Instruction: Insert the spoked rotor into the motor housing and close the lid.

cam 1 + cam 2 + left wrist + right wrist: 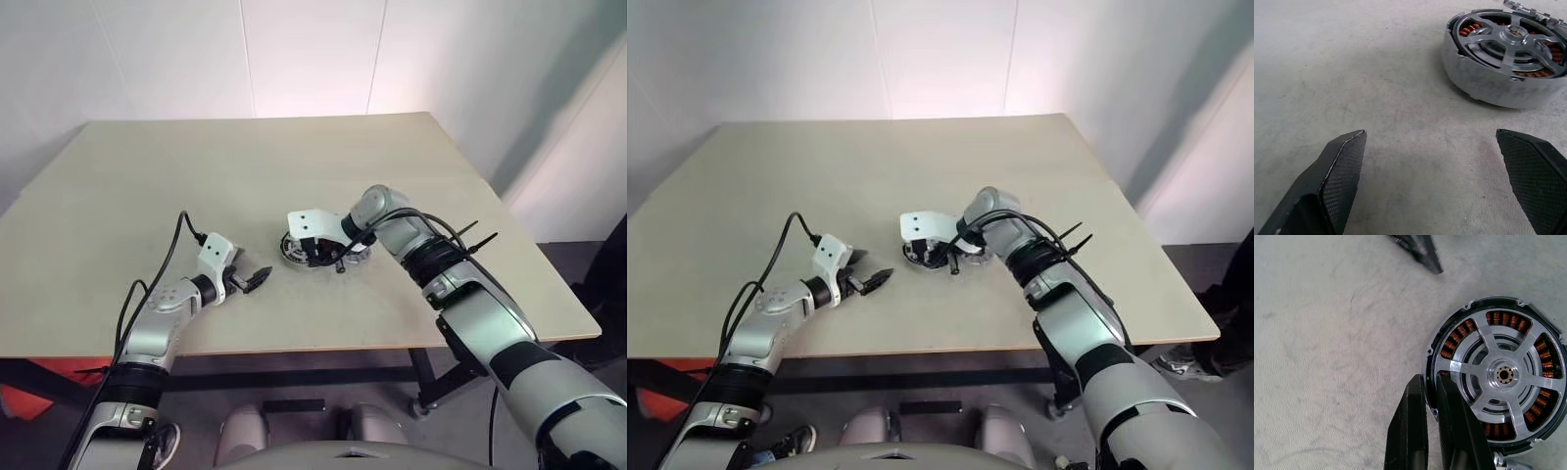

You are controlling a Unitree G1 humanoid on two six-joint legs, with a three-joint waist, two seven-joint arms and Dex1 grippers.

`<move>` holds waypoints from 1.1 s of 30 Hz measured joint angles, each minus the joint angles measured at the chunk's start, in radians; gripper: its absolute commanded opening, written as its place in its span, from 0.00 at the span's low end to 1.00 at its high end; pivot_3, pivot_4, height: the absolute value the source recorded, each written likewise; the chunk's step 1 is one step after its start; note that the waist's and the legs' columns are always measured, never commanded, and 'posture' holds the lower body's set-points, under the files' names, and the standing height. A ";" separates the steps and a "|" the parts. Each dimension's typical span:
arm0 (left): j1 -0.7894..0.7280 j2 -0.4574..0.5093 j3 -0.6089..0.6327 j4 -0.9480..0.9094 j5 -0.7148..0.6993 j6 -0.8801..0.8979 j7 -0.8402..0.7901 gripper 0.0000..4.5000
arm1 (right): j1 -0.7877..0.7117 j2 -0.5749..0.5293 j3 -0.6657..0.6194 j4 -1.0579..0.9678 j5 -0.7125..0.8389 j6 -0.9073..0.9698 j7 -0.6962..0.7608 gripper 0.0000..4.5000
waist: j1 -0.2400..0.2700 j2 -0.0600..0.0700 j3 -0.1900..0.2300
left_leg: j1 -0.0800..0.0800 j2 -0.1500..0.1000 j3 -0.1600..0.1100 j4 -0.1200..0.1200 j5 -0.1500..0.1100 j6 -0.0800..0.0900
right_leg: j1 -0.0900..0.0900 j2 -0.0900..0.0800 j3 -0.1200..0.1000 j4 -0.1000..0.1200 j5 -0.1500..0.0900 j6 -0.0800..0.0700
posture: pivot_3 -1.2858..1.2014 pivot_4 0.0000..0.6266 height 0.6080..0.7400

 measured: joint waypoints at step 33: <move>-0.296 -0.004 -0.098 0.330 0.037 -0.100 -0.210 1.00 | 0.926 -0.258 -0.911 -1.080 1.703 1.321 -1.078 0.42 | 0.138 0.012 0.000 | 0.003 -0.006 0.003 -0.021 -0.005 -0.011 | -0.003 -0.001 0.002 -0.015 0.005 -0.002 | 0.52 0.00 1.00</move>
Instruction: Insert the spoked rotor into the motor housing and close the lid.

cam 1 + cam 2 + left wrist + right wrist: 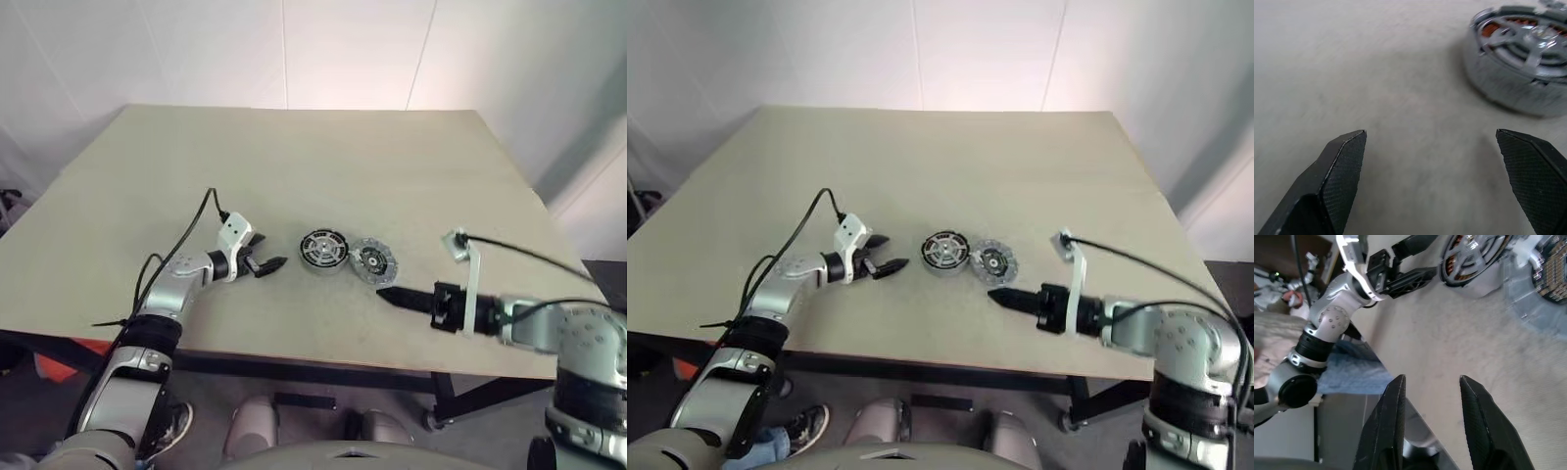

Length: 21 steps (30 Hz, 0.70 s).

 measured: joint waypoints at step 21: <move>0.033 0.082 -0.008 -0.074 0.009 0.049 -0.048 1.00 | 0.016 0.133 0.380 0.136 0.602 -0.743 -1.009 0.42 | -0.057 -0.006 -0.010 | -0.018 -0.006 -0.004 -0.008 -0.005 -0.001 | -0.006 -0.017 -0.024 -0.013 0.010 0.010 | 0.52 0.00 1.00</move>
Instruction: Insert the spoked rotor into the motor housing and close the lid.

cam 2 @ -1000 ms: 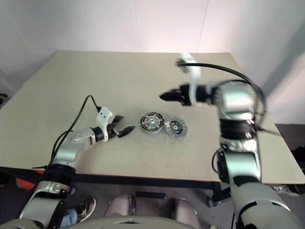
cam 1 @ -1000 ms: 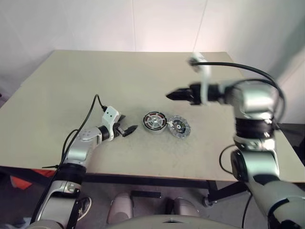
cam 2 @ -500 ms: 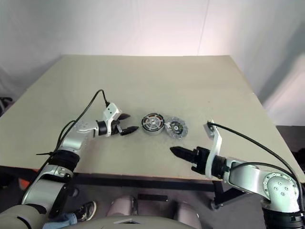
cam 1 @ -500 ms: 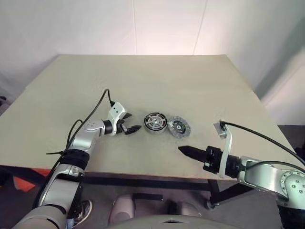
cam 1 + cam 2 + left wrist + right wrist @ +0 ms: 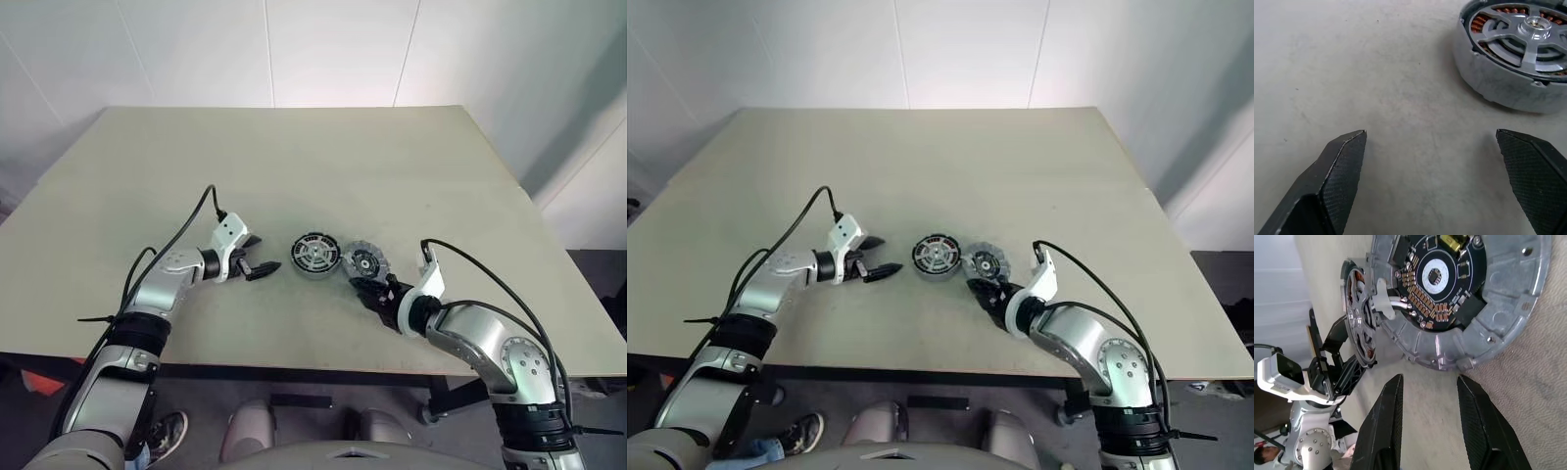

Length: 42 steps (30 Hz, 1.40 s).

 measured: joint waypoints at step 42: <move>-0.014 -0.018 0.002 -0.046 -0.001 0.028 0.042 1.00 | -0.460 0.139 -0.060 0.219 -0.512 0.042 0.363 0.42 | -0.007 -0.001 -0.001 | 0.000 0.003 0.001 0.011 0.001 -0.002 | -0.001 0.000 0.002 0.005 0.002 -0.006 | 0.52 0.00 1.00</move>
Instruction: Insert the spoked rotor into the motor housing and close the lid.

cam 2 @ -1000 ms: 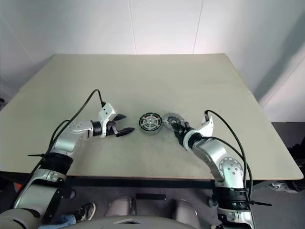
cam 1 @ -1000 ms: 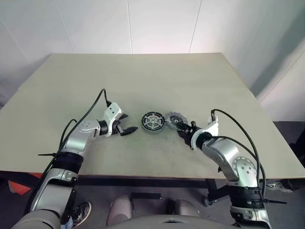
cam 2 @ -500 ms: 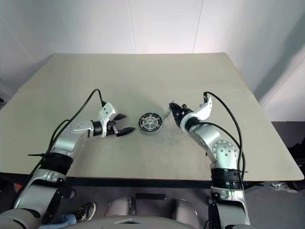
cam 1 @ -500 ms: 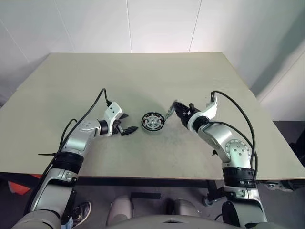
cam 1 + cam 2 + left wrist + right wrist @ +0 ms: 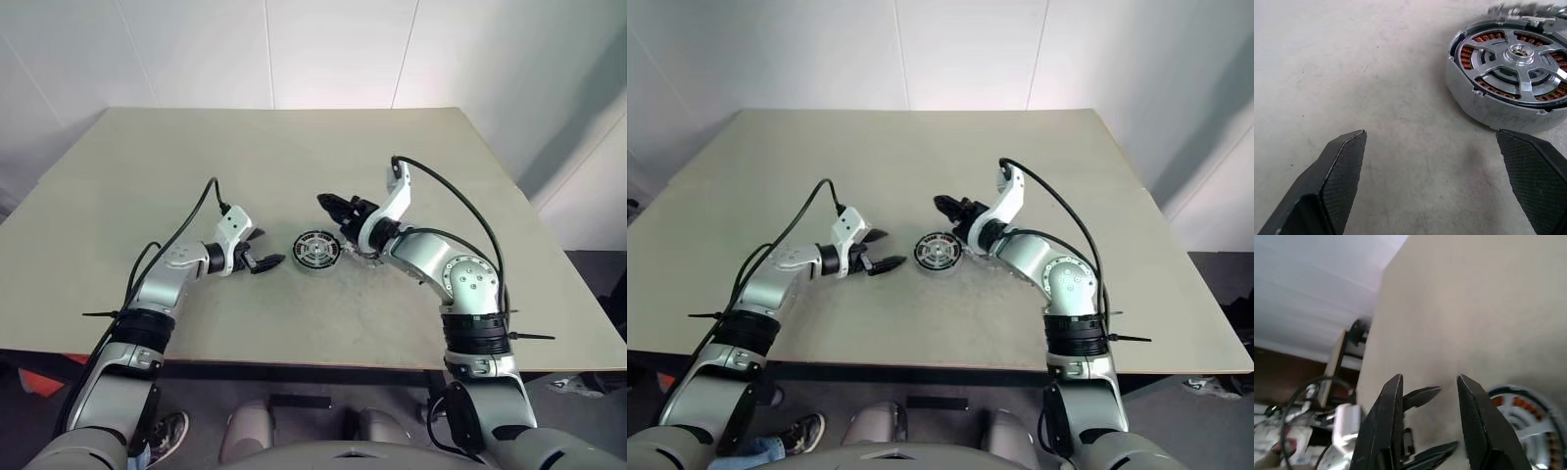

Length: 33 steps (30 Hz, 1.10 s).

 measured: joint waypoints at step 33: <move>-0.022 0.003 -0.006 0.033 0.001 -0.011 -0.025 1.00 | 0.304 0.014 -0.042 -0.040 0.100 -0.095 -0.070 0.99 | -0.013 -0.006 -0.004 | 0.003 0.001 0.001 0.000 0.001 0.000 | 0.004 0.001 0.002 -0.002 -0.005 0.009 | 0.52 0.00 1.00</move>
